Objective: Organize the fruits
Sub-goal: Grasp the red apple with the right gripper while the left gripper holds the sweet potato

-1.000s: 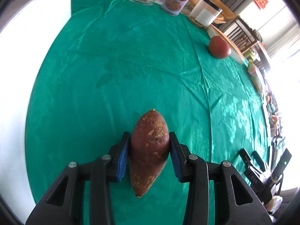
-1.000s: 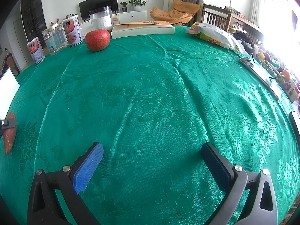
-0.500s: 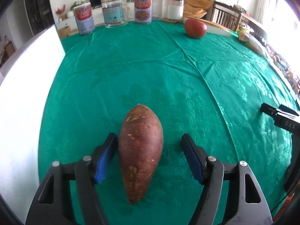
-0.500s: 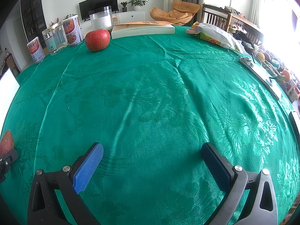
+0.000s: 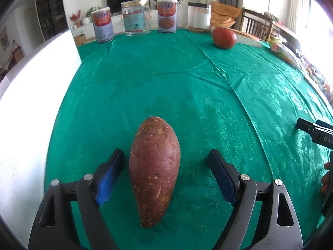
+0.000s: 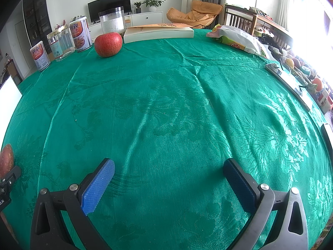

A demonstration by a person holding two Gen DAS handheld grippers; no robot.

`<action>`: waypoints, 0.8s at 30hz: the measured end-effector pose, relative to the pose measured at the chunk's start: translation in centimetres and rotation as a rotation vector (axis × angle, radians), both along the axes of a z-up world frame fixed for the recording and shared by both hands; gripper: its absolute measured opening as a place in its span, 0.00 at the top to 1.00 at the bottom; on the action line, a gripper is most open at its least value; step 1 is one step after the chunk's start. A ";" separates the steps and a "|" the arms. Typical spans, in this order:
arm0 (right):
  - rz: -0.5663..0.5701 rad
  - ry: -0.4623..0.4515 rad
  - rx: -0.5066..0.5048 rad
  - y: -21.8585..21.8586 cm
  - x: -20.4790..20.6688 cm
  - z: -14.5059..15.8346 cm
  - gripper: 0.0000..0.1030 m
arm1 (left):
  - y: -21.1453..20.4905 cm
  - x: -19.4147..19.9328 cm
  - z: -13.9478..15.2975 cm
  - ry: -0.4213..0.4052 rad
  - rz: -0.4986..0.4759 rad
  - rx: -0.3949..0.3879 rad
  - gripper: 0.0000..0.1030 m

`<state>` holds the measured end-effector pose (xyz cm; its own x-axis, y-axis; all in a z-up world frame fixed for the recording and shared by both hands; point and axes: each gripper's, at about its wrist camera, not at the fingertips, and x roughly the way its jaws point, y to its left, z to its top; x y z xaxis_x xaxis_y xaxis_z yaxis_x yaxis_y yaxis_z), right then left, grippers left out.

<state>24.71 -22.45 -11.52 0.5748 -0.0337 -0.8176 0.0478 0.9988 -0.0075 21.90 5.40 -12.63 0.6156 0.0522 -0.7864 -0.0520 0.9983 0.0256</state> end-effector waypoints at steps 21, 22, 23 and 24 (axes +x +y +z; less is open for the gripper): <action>0.294 0.043 0.061 11.4 24.6 5.2 0.02 | 0.1 0.1 0.0 0.002 0.010 -0.002 0.15; 0.291 0.046 0.053 11.9 25.4 4.7 0.02 | 0.1 0.1 0.0 0.002 0.010 -0.002 0.15; 0.282 0.050 0.040 12.4 26.1 4.3 0.02 | 0.1 0.1 0.0 0.002 0.010 -0.002 0.15; 0.267 0.052 0.032 12.6 26.6 3.9 0.02 | 0.1 0.1 0.0 0.002 0.010 -0.003 0.15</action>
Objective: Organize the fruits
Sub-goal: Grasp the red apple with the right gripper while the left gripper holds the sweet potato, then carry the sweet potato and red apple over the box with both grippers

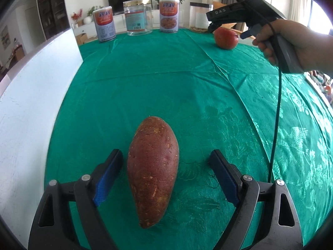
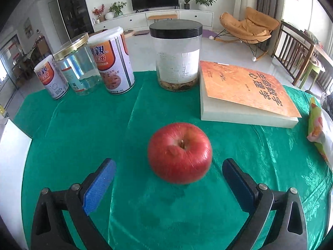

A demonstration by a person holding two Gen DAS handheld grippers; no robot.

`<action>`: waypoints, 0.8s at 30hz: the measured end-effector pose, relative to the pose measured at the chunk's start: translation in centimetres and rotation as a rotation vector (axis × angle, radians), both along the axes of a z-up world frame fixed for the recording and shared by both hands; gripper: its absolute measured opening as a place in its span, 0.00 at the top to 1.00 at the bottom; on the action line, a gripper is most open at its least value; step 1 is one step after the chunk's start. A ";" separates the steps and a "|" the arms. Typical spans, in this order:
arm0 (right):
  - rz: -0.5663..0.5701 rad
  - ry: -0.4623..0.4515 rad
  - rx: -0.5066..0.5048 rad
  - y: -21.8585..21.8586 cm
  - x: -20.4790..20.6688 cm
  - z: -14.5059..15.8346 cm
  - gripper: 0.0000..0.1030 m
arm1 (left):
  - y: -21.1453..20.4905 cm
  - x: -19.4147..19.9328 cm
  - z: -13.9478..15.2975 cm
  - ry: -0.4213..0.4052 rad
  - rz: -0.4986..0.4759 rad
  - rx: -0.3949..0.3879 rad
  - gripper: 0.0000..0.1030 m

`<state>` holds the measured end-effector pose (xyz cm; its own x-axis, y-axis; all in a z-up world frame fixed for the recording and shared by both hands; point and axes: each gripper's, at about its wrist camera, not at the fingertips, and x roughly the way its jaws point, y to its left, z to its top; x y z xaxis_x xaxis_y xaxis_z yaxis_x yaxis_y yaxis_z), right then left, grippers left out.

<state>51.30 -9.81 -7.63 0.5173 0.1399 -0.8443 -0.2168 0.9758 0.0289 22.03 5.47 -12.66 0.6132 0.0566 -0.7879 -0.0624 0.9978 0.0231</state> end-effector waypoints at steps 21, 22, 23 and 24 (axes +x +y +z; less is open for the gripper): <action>0.107 0.138 0.036 -7.2 -24.7 -0.5 0.33 | 0.0 0.0 0.0 0.000 0.001 0.000 0.14; 0.112 0.138 0.037 -7.1 -26.6 -0.6 0.33 | 0.0 0.0 0.0 0.000 0.001 0.000 0.14; 0.118 0.131 0.039 -6.8 -28.2 -0.7 0.32 | 0.0 0.0 0.0 0.000 0.001 0.001 0.14; 0.125 0.117 0.041 -6.3 -29.6 -0.7 0.32 | 0.0 0.0 0.0 0.000 0.001 0.001 0.14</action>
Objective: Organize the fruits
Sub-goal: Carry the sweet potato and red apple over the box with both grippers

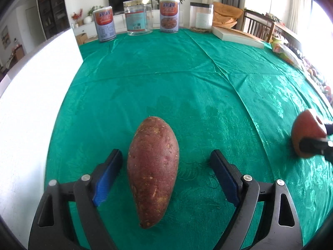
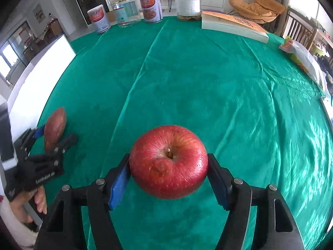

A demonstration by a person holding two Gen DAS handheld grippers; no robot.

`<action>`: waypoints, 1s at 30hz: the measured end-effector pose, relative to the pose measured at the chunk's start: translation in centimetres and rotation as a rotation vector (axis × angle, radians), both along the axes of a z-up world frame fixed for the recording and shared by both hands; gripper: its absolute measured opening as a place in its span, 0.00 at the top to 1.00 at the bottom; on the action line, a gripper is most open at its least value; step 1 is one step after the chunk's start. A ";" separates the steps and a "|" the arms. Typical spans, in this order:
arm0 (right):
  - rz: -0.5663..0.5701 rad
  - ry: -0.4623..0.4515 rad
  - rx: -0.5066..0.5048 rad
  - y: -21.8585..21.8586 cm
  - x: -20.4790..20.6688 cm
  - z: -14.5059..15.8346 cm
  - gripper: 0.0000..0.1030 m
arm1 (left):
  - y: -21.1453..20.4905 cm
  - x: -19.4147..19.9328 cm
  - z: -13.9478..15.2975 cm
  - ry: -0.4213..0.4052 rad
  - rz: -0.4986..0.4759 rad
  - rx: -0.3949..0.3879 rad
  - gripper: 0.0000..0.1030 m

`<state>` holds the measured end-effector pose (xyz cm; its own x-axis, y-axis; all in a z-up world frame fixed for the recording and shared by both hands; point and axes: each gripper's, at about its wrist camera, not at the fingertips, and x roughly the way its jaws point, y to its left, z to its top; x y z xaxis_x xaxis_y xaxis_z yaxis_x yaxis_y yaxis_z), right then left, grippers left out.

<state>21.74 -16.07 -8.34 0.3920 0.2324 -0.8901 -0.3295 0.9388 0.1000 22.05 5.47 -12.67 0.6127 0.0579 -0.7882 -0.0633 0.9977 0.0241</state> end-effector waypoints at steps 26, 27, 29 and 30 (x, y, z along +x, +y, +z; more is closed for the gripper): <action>-0.003 -0.045 0.079 1.7 -3.5 0.7 0.13 | 1.2 -4.5 2.8 0.139 -0.134 -0.054 0.15; -0.007 -0.043 0.089 1.8 -3.4 0.9 0.13 | 1.6 -4.4 3.2 0.141 -0.135 -0.072 0.15; -0.020 -0.033 0.120 1.5 -3.2 1.0 0.13 | 2.5 -4.5 3.6 0.156 -0.143 -0.114 0.15; -0.029 -0.024 0.132 1.1 -3.3 1.0 0.13 | 3.1 -4.5 3.7 0.170 -0.146 -0.137 0.15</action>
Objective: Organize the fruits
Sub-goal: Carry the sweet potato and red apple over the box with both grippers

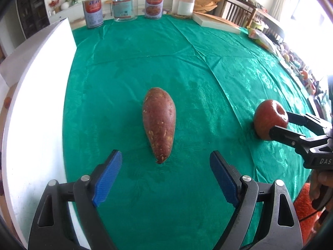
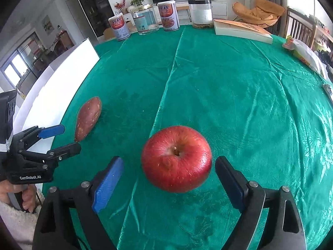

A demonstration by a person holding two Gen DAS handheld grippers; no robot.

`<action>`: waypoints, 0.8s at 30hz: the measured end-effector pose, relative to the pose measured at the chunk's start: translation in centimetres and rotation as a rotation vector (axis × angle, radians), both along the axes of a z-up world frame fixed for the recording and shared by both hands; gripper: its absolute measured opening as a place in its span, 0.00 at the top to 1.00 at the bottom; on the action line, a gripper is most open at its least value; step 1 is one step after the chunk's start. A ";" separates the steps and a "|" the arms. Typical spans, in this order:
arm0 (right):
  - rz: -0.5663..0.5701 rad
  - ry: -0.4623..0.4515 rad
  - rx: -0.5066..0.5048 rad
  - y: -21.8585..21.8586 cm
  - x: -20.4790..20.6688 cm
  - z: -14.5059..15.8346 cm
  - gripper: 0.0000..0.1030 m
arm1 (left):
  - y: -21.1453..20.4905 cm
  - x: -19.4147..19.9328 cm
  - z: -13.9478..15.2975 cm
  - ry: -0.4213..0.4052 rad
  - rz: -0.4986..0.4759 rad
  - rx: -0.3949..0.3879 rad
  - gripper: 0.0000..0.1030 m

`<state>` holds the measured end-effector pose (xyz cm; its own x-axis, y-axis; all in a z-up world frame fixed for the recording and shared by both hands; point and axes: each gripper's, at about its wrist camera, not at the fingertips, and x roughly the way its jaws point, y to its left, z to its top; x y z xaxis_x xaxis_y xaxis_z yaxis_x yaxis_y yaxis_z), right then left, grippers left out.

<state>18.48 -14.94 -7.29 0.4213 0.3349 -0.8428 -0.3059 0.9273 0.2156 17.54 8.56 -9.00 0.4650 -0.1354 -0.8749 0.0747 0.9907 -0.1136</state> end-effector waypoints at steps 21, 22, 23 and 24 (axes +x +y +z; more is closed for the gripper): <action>0.016 0.126 -0.108 1.2 2.6 -0.3 0.33 | 0.1 3.8 -1.0 -0.006 0.066 0.012 0.62; 0.014 0.130 -0.079 0.9 2.4 -0.1 0.33 | 0.3 3.2 -0.2 -0.016 0.070 -0.027 0.62; 0.008 0.135 -0.046 0.6 2.2 0.1 0.33 | 0.4 2.5 0.6 -0.029 0.072 -0.061 0.62; -0.003 0.140 -0.009 0.2 2.0 0.5 0.33 | 0.6 1.7 1.7 -0.045 0.072 -0.096 0.62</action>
<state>20.49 -14.69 -6.84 0.3005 0.3259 -0.8964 -0.2711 0.9302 0.2473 19.24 9.15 -7.30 0.5149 -0.1826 -0.8376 0.0110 0.9784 -0.2066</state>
